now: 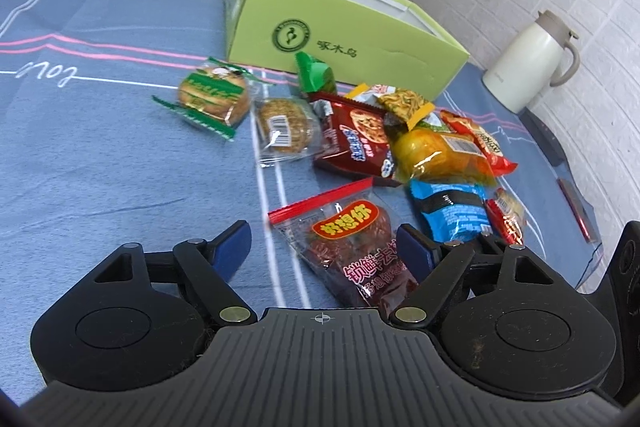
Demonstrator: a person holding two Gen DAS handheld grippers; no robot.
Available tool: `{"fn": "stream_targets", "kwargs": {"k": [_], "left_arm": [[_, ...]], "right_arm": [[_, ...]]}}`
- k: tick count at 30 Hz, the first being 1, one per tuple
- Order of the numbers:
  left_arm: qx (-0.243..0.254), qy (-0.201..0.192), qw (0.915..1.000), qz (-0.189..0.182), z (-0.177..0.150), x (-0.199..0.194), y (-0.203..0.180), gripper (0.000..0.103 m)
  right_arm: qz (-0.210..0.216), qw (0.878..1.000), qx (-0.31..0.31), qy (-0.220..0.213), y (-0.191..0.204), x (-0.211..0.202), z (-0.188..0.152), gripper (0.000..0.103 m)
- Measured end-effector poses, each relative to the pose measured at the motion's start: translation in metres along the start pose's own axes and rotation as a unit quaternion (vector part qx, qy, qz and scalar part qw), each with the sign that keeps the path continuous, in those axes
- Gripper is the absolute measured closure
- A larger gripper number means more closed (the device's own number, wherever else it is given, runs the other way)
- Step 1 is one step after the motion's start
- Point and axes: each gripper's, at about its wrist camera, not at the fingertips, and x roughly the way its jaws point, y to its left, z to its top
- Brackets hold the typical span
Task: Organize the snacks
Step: 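Grasp the red-topped zip bag of dried meat with the left tool, then drop the red zip bag into the green box from the left tool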
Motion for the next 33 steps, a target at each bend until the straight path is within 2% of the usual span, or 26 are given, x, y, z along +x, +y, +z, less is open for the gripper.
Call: {"fn": "stream_targets", "kwargs": {"k": [3,8,15,17,18,19,20,21,22,28,33], "left_arm": [[-0.019,0.002,0.9997,-0.011,0.001,-0.004,0.003,0.036],[-0.037,0.019,0.9973,-0.06,0.003,0.0,0.0,0.034],[-0.025,0.022,0.9987,-0.038,0.0,0.004,-0.008,0.04],[-0.01,0.022,0.9993,-0.027,-0.002,0.005,-0.013,0.056],[-0.002,0.026,0.9993,-0.028,-0.003,0.007,-0.016,0.069],[-0.005,0.029,0.9988,-0.039,-0.004,0.008,-0.017,0.075],[-0.008,0.027,0.9991,-0.032,-0.004,0.007,-0.019,0.076],[0.001,0.019,0.9996,-0.018,-0.003,0.005,-0.023,0.089],[0.01,0.015,0.9997,-0.015,-0.001,0.002,-0.027,0.093],[0.008,-0.007,0.9987,-0.051,0.027,-0.001,-0.043,0.093],[0.021,-0.036,0.9965,-0.073,0.076,0.005,-0.061,0.093]], "right_arm": [[-0.002,1.0,0.014,-0.003,-0.001,-0.004,-0.001,0.001],[-0.014,1.0,0.018,-0.007,-0.006,-0.012,-0.002,0.001],[-0.022,1.0,-0.009,-0.007,-0.005,-0.005,-0.008,0.001],[-0.02,1.0,-0.019,-0.011,-0.001,-0.005,-0.01,0.002],[-0.014,1.0,-0.021,-0.012,0.001,-0.005,-0.01,0.005],[-0.018,1.0,-0.021,-0.014,0.003,-0.007,-0.009,0.008],[-0.026,0.999,-0.022,-0.016,0.003,-0.01,-0.008,0.018],[-0.02,0.999,-0.019,-0.021,0.0,-0.014,-0.006,0.021],[-0.014,1.0,-0.01,-0.024,-0.004,-0.018,-0.003,0.022],[-0.03,0.998,0.001,-0.059,-0.023,-0.035,0.021,0.021],[-0.051,0.994,-0.027,-0.089,-0.046,-0.039,0.063,0.021]]}}
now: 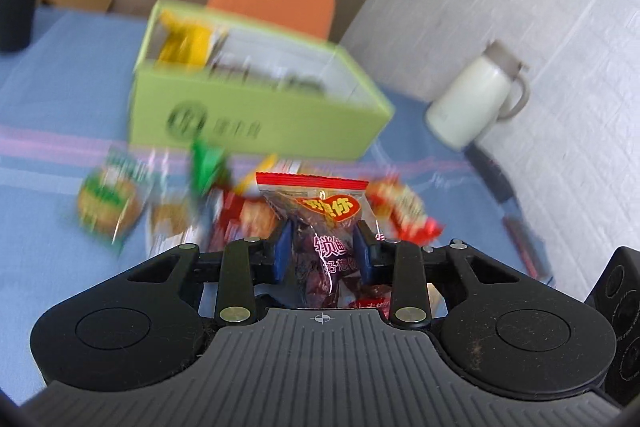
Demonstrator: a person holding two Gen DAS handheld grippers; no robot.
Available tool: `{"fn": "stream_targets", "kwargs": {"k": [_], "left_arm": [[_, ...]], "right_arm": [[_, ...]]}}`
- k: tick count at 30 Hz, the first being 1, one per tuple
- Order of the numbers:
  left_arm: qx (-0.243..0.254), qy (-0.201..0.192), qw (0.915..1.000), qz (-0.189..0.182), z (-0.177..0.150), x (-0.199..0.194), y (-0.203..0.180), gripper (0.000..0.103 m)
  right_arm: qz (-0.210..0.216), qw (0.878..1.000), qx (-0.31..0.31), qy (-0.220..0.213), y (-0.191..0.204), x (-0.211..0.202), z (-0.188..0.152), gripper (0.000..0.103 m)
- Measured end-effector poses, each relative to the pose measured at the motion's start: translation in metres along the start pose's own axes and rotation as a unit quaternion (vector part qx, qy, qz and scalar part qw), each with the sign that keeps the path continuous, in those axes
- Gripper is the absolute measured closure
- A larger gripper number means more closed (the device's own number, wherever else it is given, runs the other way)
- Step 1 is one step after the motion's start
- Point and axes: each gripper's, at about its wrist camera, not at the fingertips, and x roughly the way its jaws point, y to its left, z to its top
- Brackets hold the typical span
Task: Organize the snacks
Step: 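Drop the red zip bag into the green box from the left tool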
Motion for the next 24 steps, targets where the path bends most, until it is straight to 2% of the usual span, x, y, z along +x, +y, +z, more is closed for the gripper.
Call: {"fn": "stream_targets", "kwargs": {"k": [5,12,14,15,16,19,20,21,24], "left_arm": [[0.021,-0.036,0.9991,0.003,0.066,0.021,-0.003,0.092],[0.01,-0.039,0.9978,0.053,0.138,0.066,0.034,0.089],[-0.001,-0.033,0.9968,0.073,0.145,0.075,0.053,0.084],[-0.006,-0.033,0.9962,0.08,0.147,0.078,0.062,0.077],[-0.008,-0.036,0.9954,0.088,0.147,0.08,0.069,0.065],[-0.016,-0.062,0.9908,0.119,0.141,0.066,0.081,0.05],[-0.017,-0.074,0.9904,0.116,0.137,0.057,0.083,0.047],[-0.019,-0.082,0.9906,0.108,0.132,0.047,0.084,0.043],[-0.02,-0.097,0.9909,0.091,0.115,0.024,0.077,0.038]], "right_arm": [[0.002,1.0,-0.02,-0.02,-0.032,0.034,0.056,0.02],[0.045,0.999,-0.009,0.002,-0.058,0.12,0.104,0.021],[0.065,0.998,-0.002,0.019,-0.059,0.143,0.109,0.023],[0.073,0.997,0.001,0.027,-0.059,0.155,0.11,0.022],[0.079,0.996,0.003,0.032,-0.059,0.161,0.111,0.021],[0.071,0.997,-0.002,0.019,-0.058,0.15,0.111,0.016],[0.071,0.997,0.0,0.006,-0.061,0.138,0.111,0.01],[0.071,0.997,0.006,-0.006,-0.064,0.126,0.111,0.01],[0.058,0.998,0.024,-0.029,-0.075,0.084,0.101,0.01]]}}
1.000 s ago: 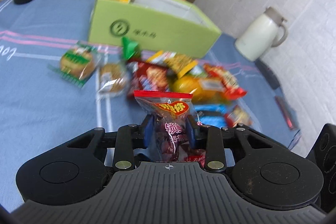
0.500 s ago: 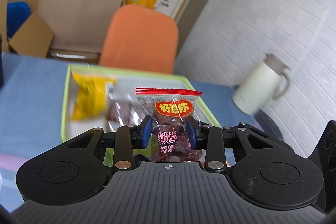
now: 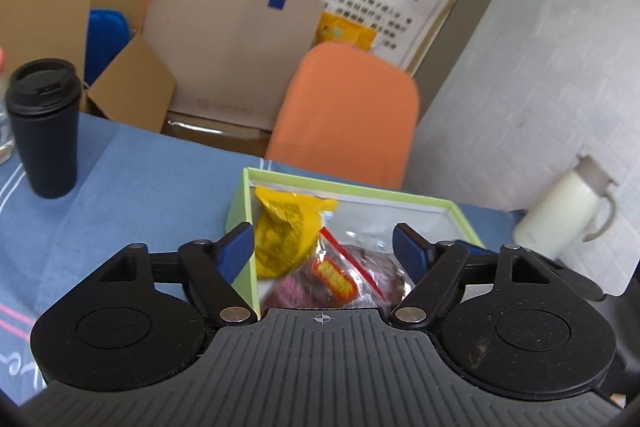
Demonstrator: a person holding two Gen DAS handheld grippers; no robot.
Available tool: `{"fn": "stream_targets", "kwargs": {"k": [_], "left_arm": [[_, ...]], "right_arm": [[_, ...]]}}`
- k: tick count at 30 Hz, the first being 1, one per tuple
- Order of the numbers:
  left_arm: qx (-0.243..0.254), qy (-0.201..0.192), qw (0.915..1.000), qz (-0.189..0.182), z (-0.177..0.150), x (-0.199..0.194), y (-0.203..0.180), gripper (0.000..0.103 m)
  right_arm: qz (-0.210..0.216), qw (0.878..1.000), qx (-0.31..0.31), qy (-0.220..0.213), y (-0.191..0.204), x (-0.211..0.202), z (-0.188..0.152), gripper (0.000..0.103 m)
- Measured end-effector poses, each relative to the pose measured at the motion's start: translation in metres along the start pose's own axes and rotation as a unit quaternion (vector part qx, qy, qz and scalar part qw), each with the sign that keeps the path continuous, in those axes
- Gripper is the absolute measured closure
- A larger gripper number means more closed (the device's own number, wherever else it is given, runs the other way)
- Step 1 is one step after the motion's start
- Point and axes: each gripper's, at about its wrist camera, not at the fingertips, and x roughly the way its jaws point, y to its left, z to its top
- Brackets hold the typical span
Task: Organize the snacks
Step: 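Drop the red zip bag into the green box from the left tool, then grasp the clear cookie stick pack with red ends using the left tool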
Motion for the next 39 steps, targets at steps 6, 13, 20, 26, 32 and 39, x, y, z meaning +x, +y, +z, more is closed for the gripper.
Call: {"fn": "stream_targets", "kwargs": {"k": [6,13,20,26,32,39], "left_arm": [[0.0,0.014,0.9994,-0.033,-0.047,-0.038,-0.021,0.031],[-0.015,0.077,0.9935,-0.083,-0.111,-0.045,-0.048,0.033],[-0.033,0.123,0.9863,-0.105,-0.155,-0.054,-0.063,0.035],[-0.001,0.145,0.979,-0.144,-0.155,-0.047,-0.103,0.046],[0.031,0.206,0.9623,-0.174,-0.16,-0.008,-0.147,0.051],[0.036,0.243,0.9523,-0.181,-0.184,0.0,-0.166,0.05]], "right_arm": [[-0.065,0.996,0.066,0.0,-0.017,-0.075,-0.046,0.009],[-0.104,0.988,0.113,0.034,-0.002,-0.124,-0.115,0.009],[-0.156,0.983,0.088,0.035,0.022,-0.164,-0.153,0.009],[-0.178,0.979,0.095,0.039,0.019,-0.175,-0.171,0.009],[-0.144,0.978,0.145,0.047,0.014,-0.191,-0.195,0.009],[-0.164,0.971,0.17,0.039,-0.004,-0.211,-0.208,0.009]]}}
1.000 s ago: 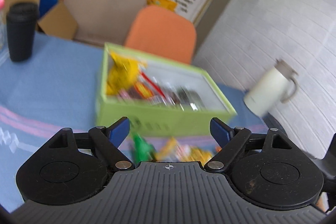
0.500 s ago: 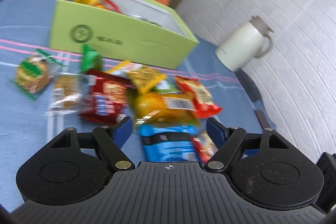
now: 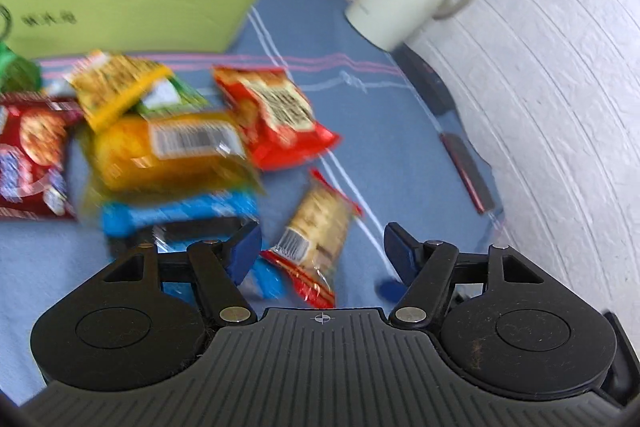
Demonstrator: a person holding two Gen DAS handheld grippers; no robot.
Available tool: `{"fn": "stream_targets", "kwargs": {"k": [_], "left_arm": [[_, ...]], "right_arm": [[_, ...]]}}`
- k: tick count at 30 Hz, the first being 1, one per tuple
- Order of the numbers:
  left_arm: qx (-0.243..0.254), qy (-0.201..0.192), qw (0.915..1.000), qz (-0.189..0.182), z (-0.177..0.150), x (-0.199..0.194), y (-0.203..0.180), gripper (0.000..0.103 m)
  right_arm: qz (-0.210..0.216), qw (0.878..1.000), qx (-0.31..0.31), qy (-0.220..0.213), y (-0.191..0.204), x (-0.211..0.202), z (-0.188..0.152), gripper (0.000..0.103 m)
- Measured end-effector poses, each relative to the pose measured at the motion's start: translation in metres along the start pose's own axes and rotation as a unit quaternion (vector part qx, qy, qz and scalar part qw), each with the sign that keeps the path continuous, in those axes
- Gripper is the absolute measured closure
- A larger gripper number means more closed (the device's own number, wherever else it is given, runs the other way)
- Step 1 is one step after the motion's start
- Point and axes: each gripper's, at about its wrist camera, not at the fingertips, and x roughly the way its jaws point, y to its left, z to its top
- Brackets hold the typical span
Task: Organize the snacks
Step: 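Grasp the clear cookie stick pack with red ends using the left tool, then carry the cookie stick pack over the green box and open the left tool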
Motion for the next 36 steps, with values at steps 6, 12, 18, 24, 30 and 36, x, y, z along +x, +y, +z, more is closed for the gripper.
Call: {"fn": "stream_targets", "kwargs": {"k": [6,12,18,24,30,36], "left_arm": [[0.044,0.019,0.9989,-0.004,-0.016,0.012,-0.03,0.05],[0.034,0.005,0.9992,0.019,0.007,0.016,-0.028,0.044],[0.068,0.044,0.9962,0.033,0.018,0.04,-0.033,0.047],[0.059,0.071,0.9951,0.036,0.012,0.052,-0.021,0.058],[0.071,0.073,0.9944,0.027,-0.001,0.047,-0.025,0.084],[0.055,0.044,0.9974,-0.016,0.0,0.032,-0.033,0.085]], "right_arm": [[-0.003,1.0,0.006,-0.009,-0.016,-0.003,0.003,0.009],[0.012,1.0,-0.009,-0.011,-0.013,0.011,0.01,0.009],[0.008,1.0,-0.02,0.001,-0.008,0.021,0.011,0.009],[0.0,0.999,-0.052,0.002,-0.001,0.039,0.013,0.009],[-0.002,0.996,-0.085,-0.004,0.008,0.035,0.018,0.009],[-0.034,0.994,-0.103,-0.023,0.017,0.009,0.028,0.009]]}}
